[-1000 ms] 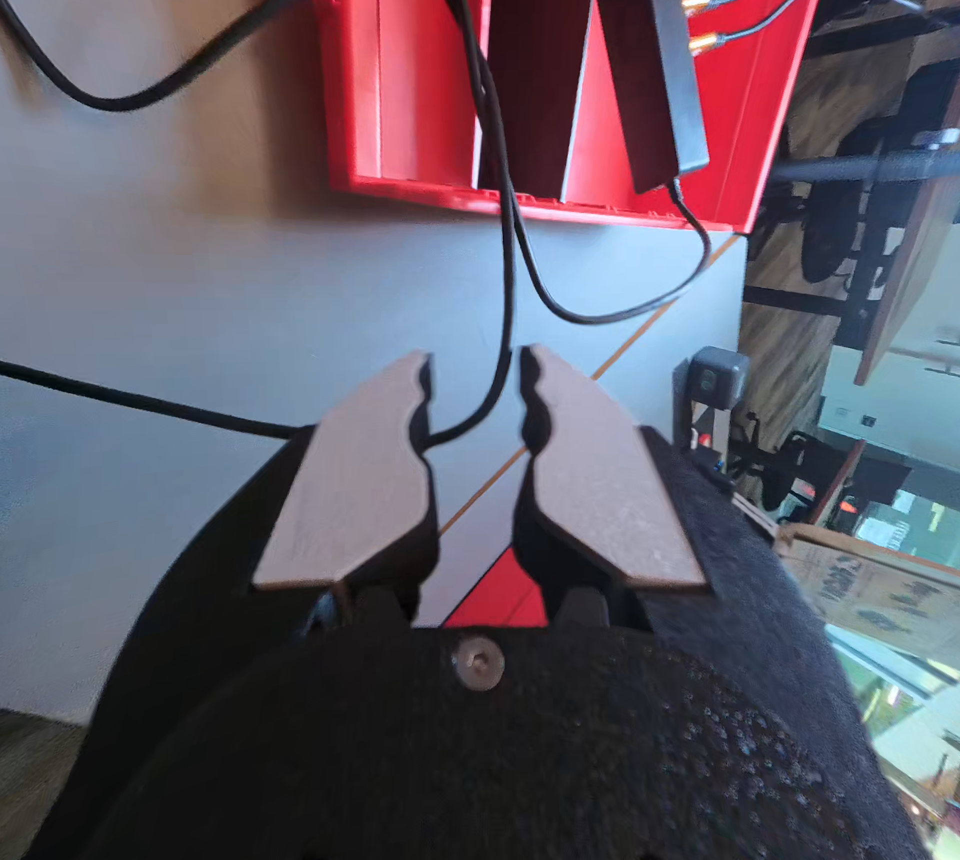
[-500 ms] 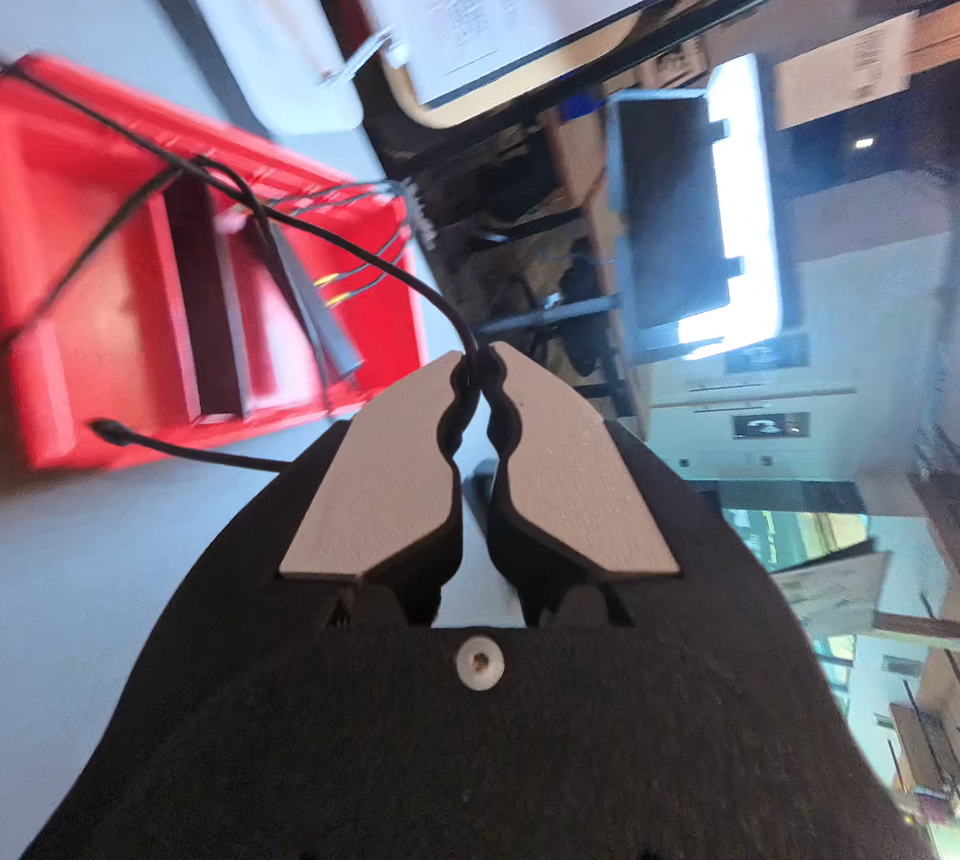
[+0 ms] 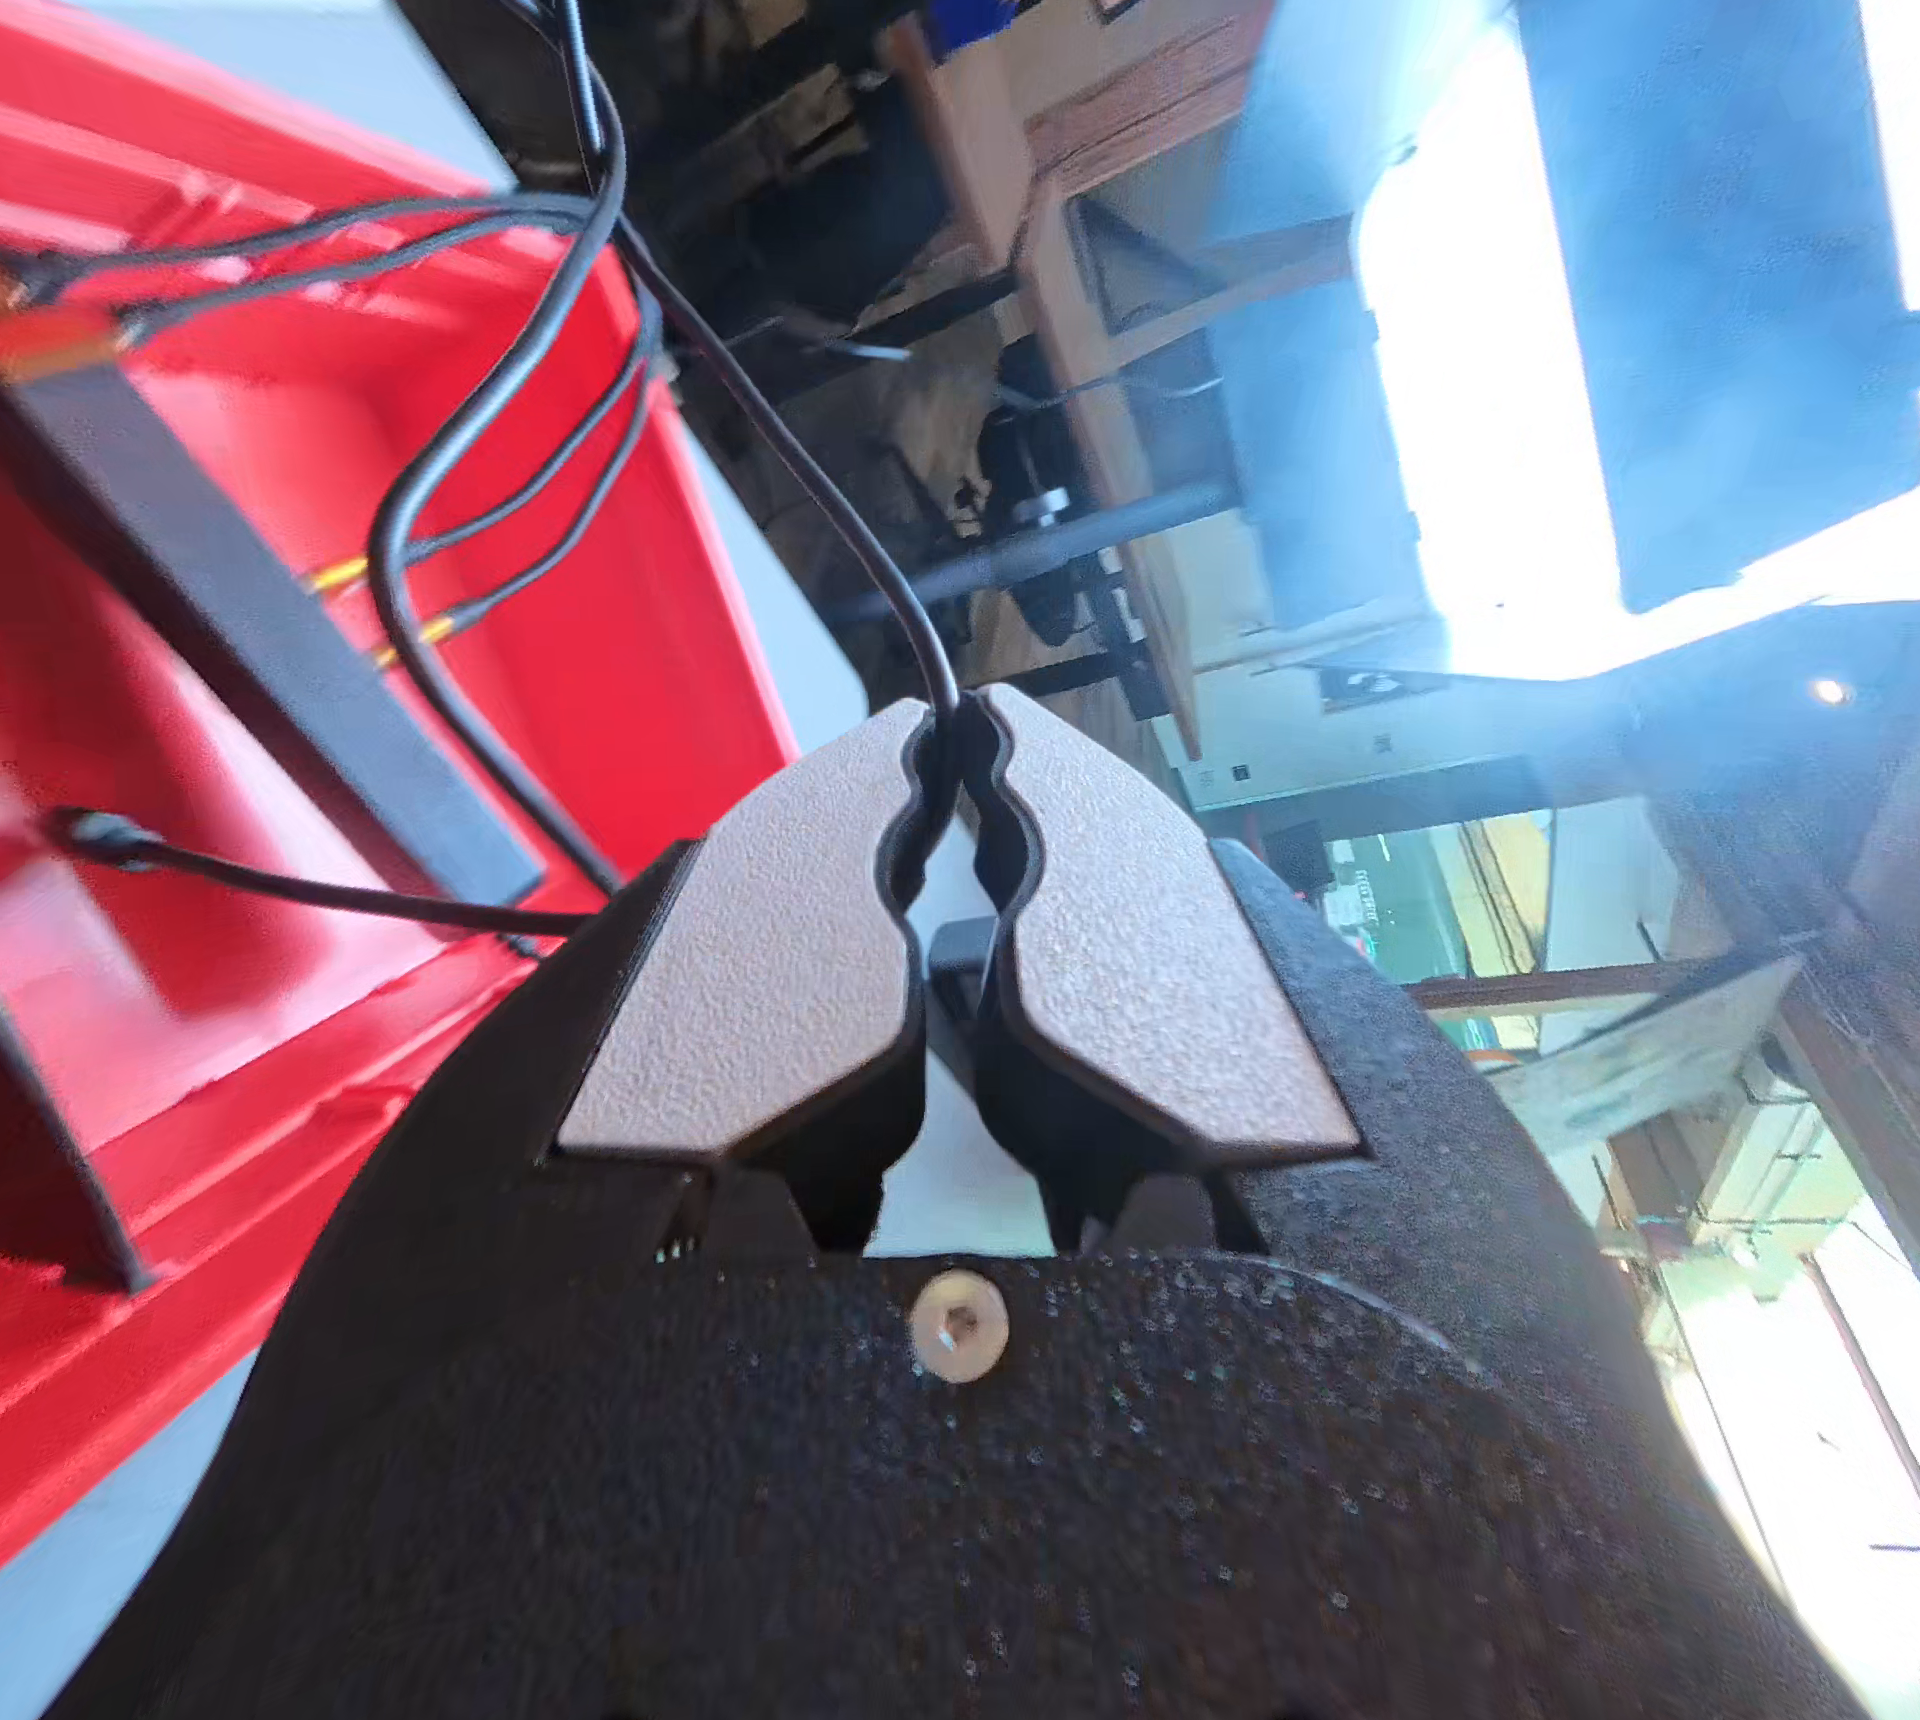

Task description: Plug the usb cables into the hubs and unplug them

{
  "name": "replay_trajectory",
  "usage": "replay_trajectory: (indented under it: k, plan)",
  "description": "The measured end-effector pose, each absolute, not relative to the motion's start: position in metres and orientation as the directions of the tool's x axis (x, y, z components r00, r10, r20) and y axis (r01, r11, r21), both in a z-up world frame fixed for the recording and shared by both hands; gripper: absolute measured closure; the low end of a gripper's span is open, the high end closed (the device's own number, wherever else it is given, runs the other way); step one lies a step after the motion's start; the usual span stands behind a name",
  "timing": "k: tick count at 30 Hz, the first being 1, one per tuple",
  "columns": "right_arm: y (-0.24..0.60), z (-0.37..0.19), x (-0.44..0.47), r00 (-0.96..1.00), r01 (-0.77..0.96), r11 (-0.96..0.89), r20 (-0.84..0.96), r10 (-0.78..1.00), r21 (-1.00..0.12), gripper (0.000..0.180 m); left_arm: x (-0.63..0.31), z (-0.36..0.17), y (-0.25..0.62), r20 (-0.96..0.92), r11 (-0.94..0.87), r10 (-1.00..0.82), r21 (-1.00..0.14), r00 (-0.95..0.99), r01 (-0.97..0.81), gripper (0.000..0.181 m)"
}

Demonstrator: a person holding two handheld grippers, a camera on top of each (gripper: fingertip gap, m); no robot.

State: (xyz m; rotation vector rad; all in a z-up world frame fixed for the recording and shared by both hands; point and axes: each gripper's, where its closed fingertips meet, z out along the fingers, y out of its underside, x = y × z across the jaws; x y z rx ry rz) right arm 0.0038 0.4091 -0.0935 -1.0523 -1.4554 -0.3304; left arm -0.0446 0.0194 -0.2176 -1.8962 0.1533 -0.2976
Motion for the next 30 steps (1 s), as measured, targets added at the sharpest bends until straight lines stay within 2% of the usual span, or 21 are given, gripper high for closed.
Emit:
replay_trajectory:
  k: [7, 10, 14, 16, 21, 25, 30]
  plan:
    - [0.395, -0.176, 0.011, -0.047, 0.791, 0.505, 0.788, 0.614, -0.346, 0.174, -0.043, -0.224, 0.021, 0.141, -0.357, -0.257, -0.933, 0.956, 0.042, 0.147]
    - [0.387, -0.194, 0.013, -0.097, 0.807, 0.478, 0.722, 0.685, -0.346, 0.161, -0.042, -0.225, 0.021, 0.132, -0.359, -0.256, -0.933, 0.958, 0.032, 0.147]
    - [0.369, -0.172, 0.008, -0.019, 0.761, 0.394, 0.589, 0.808, -0.516, 0.122, -0.042, -0.224, 0.021, 0.132, -0.358, -0.253, -0.933, 0.958, 0.034, 0.147]
    - [0.359, -0.151, 0.007, 0.025, 0.712, 0.378, 0.559, 0.829, -0.592, 0.115, -0.043, -0.224, 0.021, 0.133, -0.358, -0.251, -0.933, 0.959, 0.036, 0.147]
    - [0.3, -0.118, 0.009, 0.048, 0.56, 0.405, 0.516, 0.855, -0.723, 0.115, -0.051, -0.221, 0.019, 0.123, -0.363, -0.22, -0.931, 0.968, 0.036, 0.145]
    - [0.231, -0.137, 0.013, 0.017, 0.46, 0.38, 0.436, 0.9, -0.803, 0.117, -0.064, -0.211, 0.015, 0.106, -0.352, -0.168, -0.935, 0.98, 0.041, 0.142]
    - [0.154, -0.163, 0.015, 0.042, 0.253, 0.23, 0.249, 0.968, -0.94, 0.122, -0.101, -0.17, 0.001, 0.02, -0.278, -0.048, -0.96, 0.999, 0.006, 0.139]
